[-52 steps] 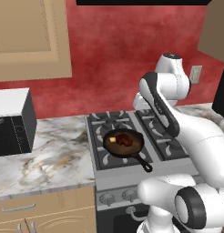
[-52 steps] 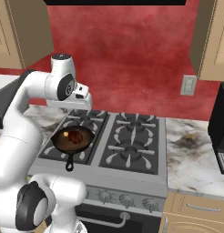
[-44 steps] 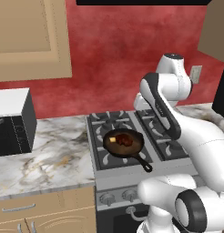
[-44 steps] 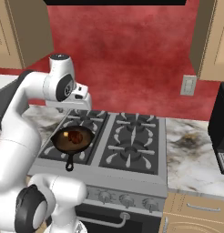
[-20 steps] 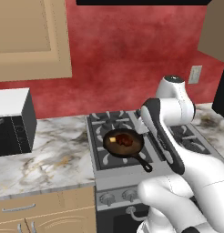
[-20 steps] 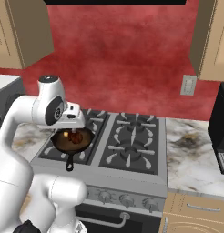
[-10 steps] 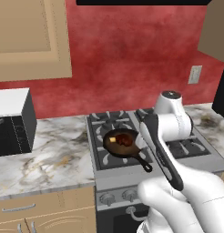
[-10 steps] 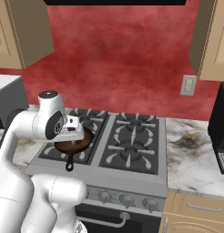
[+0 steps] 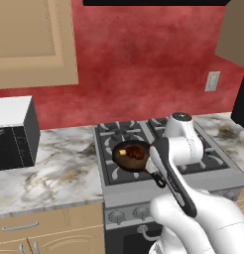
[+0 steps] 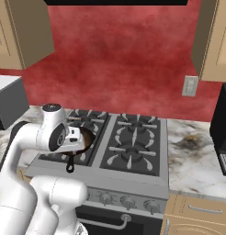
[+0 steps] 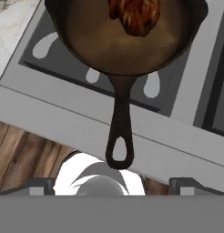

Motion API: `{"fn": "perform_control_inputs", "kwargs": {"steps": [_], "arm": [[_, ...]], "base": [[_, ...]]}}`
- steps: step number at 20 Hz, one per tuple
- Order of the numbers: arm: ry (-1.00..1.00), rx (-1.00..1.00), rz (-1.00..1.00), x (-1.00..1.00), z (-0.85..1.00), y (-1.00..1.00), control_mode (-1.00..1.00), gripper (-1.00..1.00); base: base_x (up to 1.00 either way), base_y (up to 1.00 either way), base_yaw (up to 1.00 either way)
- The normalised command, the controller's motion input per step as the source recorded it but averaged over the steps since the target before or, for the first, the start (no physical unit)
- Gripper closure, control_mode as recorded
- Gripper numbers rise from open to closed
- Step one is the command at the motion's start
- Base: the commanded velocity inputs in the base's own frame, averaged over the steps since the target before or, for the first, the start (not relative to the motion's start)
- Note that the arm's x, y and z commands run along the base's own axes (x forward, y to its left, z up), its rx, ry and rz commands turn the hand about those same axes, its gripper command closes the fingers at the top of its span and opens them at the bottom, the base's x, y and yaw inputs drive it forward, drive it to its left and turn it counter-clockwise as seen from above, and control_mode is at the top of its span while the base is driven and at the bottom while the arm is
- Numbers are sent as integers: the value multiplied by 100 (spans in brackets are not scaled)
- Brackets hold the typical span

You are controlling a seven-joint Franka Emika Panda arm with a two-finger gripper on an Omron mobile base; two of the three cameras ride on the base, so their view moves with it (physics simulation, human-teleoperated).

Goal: Pick up the pan with the steak in it and place it on the dining table. Then place the steak on the plate.

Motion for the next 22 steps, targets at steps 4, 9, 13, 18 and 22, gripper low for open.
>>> {"fn": "perform_control_inputs", "kwargs": {"steps": [4, 9, 13, 18, 22], "arm": [[1, 0, 2, 15, -39, 4, -100, -100], [0, 0, 0, 32, -38, 1, -100, -100], [0, 0, 0, 29, -36, 0, -100, -100], [1, 0, 0, 24, -35, 0, -100, -100], [3, 0, 1, 4, -49, 0, -100, -100]], "base": [[0, 0, 0], [0, 0, 0], [0, 0, 0], [0, 0, 0], [0, 0, 0]]}}
